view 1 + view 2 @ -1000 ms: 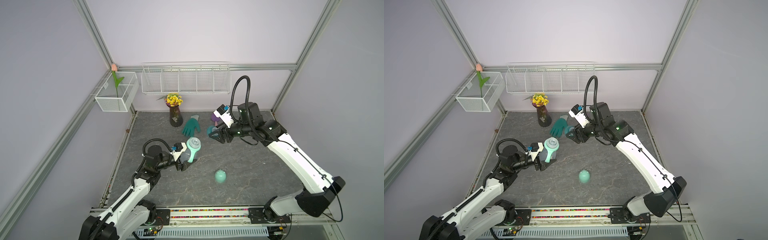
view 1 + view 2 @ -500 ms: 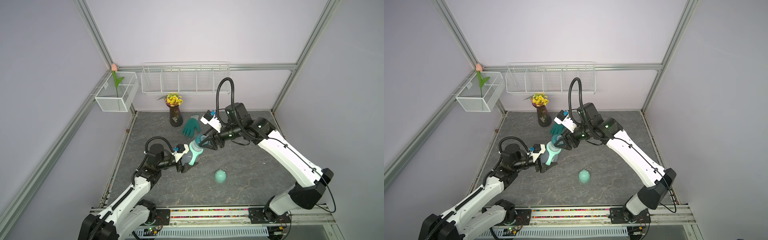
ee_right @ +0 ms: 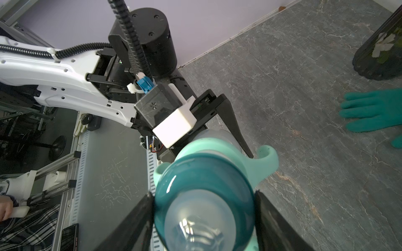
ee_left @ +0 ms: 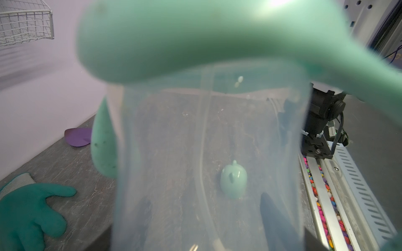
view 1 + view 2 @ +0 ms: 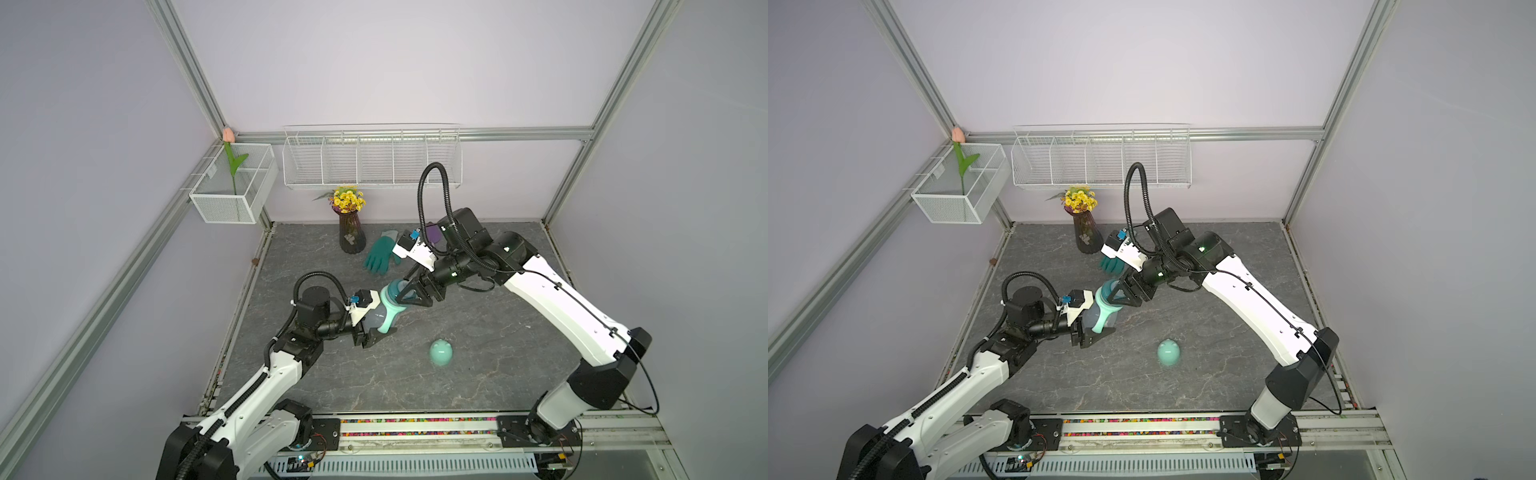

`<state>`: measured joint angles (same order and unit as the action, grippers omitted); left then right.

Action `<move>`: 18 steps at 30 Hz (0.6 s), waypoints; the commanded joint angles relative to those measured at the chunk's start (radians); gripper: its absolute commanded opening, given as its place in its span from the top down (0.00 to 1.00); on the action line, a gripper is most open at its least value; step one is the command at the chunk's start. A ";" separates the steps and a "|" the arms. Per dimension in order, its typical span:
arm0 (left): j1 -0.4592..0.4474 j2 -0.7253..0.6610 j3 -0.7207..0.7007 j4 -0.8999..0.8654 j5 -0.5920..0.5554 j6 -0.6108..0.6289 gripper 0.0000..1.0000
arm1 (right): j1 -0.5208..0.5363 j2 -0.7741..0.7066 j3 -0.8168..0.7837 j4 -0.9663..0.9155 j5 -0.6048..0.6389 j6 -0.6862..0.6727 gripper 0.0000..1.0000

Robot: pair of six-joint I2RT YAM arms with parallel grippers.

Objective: Assemble the baby bottles
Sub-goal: Close the nipple on the baby bottle.

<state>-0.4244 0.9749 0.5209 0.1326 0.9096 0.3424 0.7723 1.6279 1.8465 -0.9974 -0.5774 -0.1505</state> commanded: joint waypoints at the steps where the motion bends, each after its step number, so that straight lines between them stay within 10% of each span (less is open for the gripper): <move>1: -0.005 0.012 0.054 -0.032 0.042 0.050 1.00 | 0.011 0.020 0.029 -0.049 -0.033 -0.033 0.54; 18: -0.008 0.013 0.071 -0.061 0.025 0.069 1.00 | 0.016 0.066 0.044 -0.068 -0.003 -0.012 0.56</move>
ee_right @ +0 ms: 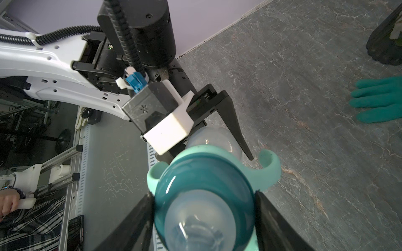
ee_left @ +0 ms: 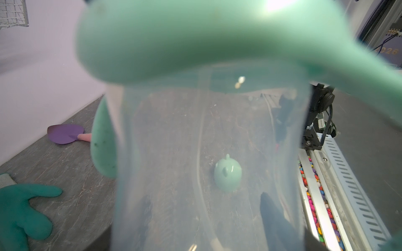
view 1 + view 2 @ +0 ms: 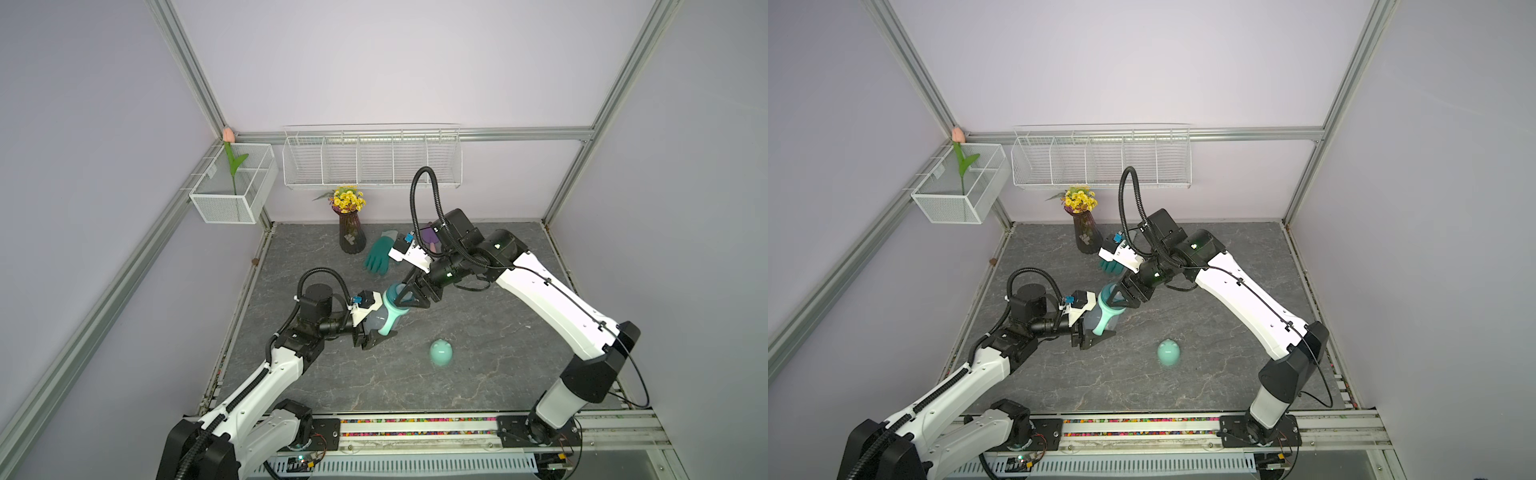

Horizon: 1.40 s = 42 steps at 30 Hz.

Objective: Assemble the baby bottles
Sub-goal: Close the nipple on the baby bottle, then screw the nipple onto the baby bottle.

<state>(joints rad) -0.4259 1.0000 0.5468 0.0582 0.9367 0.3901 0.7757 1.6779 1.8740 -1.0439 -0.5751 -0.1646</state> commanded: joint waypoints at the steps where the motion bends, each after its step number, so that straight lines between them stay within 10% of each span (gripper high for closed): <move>1: -0.007 -0.014 0.043 0.020 -0.015 0.017 1.00 | 0.014 0.016 0.011 -0.010 -0.001 0.016 0.57; 20: -0.125 -0.160 -0.105 0.239 -0.678 0.046 1.00 | 0.038 -0.009 -0.179 0.453 0.162 0.644 0.59; 23: -0.125 -0.168 -0.108 0.233 -0.652 0.044 1.00 | 0.049 -0.022 -0.169 0.449 0.136 0.587 0.36; 30: -0.125 -0.175 -0.061 0.111 -0.447 0.005 1.00 | 0.043 -0.244 -0.176 0.234 0.198 -0.020 0.01; 42: -0.125 -0.144 0.076 -0.066 -0.006 0.015 1.00 | 0.061 -0.336 -0.211 0.121 0.056 -0.282 0.08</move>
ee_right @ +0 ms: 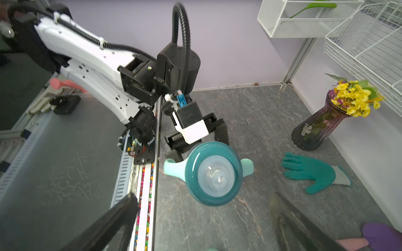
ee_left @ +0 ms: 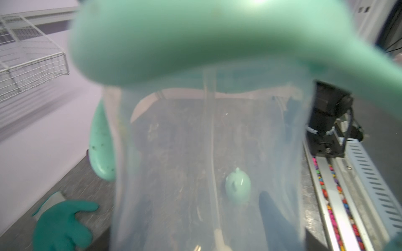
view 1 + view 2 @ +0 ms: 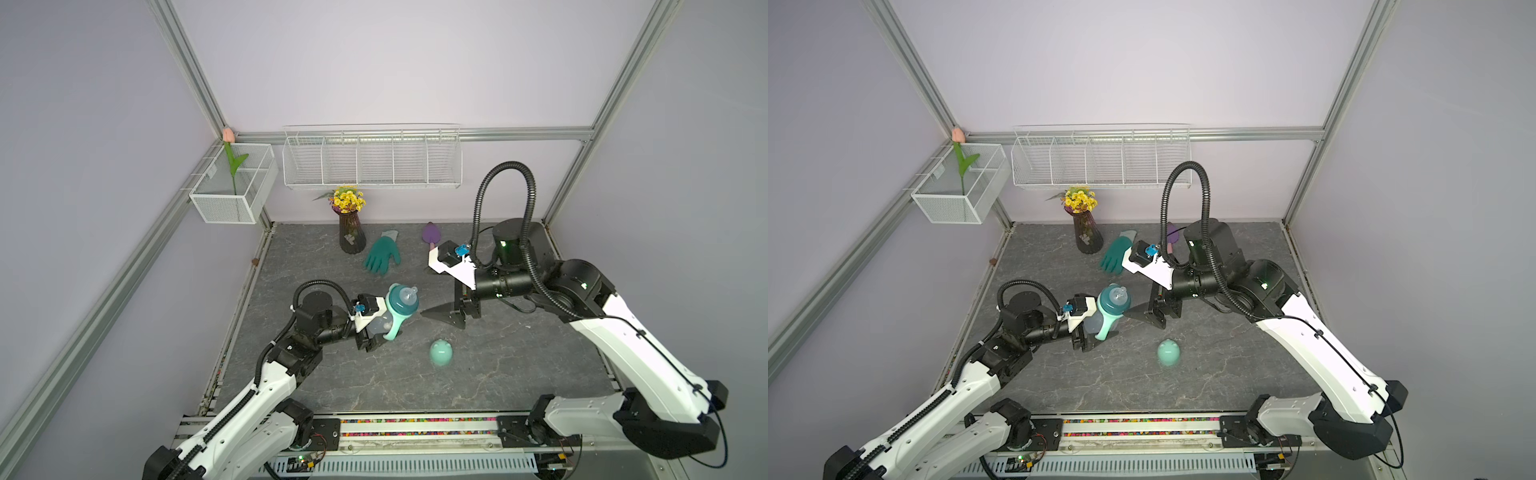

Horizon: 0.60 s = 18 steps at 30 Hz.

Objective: Assemble the baby bottles
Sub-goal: Screw the nipple onto the baby bottle.

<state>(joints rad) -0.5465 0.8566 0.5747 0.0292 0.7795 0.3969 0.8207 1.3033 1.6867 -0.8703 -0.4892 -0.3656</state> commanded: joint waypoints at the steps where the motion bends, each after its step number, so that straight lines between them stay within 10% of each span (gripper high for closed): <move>1: -0.004 -0.004 0.051 -0.043 0.161 0.010 1.00 | 0.020 0.043 -0.020 -0.052 -0.019 -0.079 0.08; 18: -0.005 0.001 0.054 -0.045 0.160 0.012 1.00 | 0.104 0.128 0.027 -0.038 0.048 -0.069 0.26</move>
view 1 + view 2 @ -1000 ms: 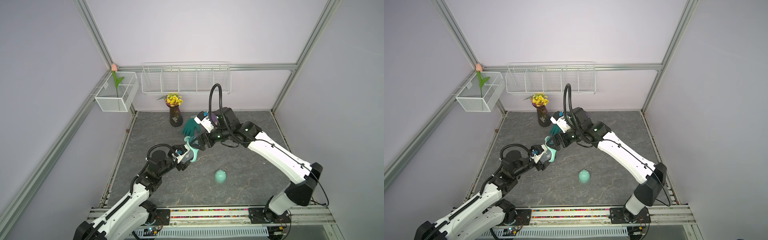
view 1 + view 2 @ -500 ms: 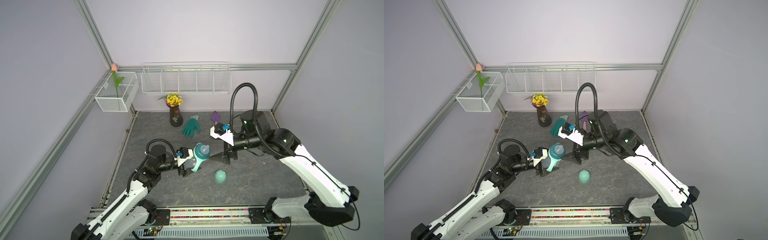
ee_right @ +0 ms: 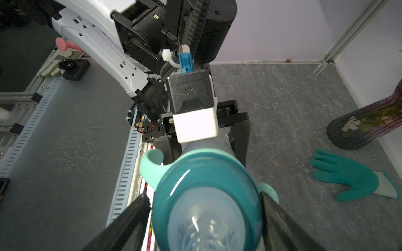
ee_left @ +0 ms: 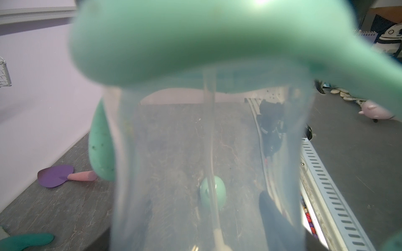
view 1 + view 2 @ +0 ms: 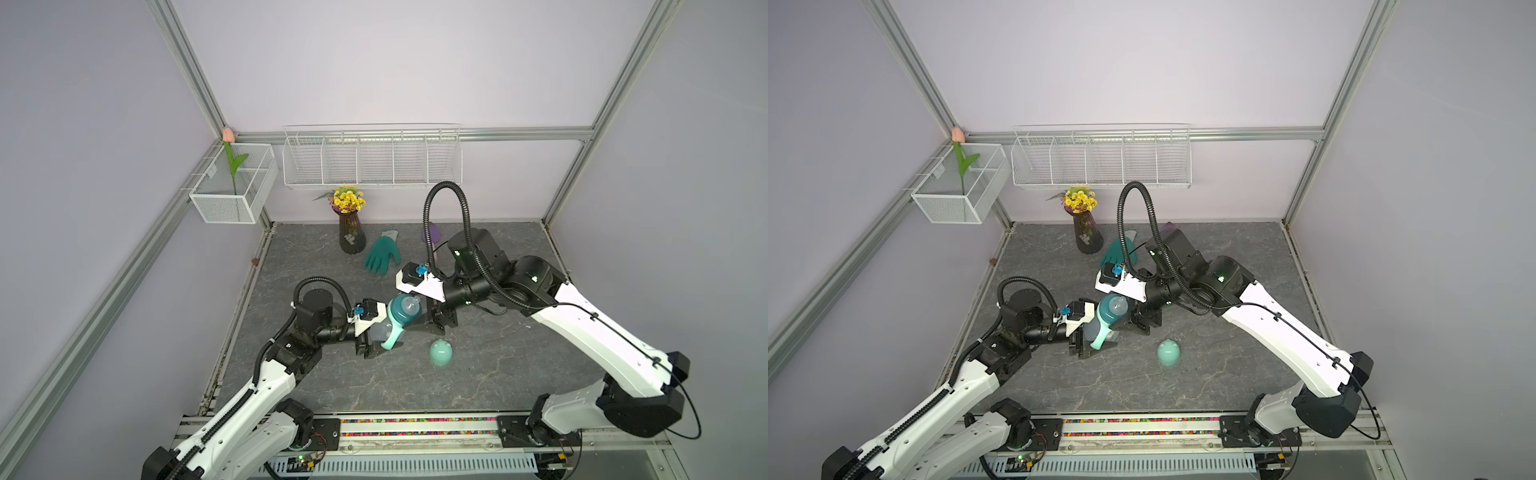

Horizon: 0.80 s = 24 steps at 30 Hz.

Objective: Assemble the baby bottles
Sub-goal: Screw the nipple onto the baby bottle.

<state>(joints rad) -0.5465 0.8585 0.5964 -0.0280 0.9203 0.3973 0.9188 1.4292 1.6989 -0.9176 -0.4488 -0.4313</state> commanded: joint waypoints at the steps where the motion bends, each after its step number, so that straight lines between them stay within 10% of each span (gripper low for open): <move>1: -0.004 -0.001 0.032 0.014 0.018 0.011 1.00 | 0.007 0.001 0.015 0.015 0.013 0.003 0.30; 7: -0.005 -0.012 0.020 0.050 -0.113 -0.020 1.00 | 0.007 0.004 -0.020 0.080 0.118 0.127 0.54; 18: -0.004 -0.069 -0.121 0.290 -0.700 -0.017 1.00 | 0.005 0.106 -0.095 0.367 0.244 0.674 0.61; 21: -0.005 -0.080 -0.156 0.335 -0.774 -0.011 1.00 | -0.005 0.120 -0.107 0.452 0.257 0.815 0.59; 24: -0.005 -0.077 -0.159 0.320 -0.768 -0.002 1.00 | -0.016 0.117 -0.084 0.454 0.259 0.844 0.32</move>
<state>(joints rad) -0.5510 0.7982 0.4351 0.2104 0.2436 0.3939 0.9150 1.5574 1.6085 -0.5255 -0.2134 0.2832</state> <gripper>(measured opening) 0.785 0.683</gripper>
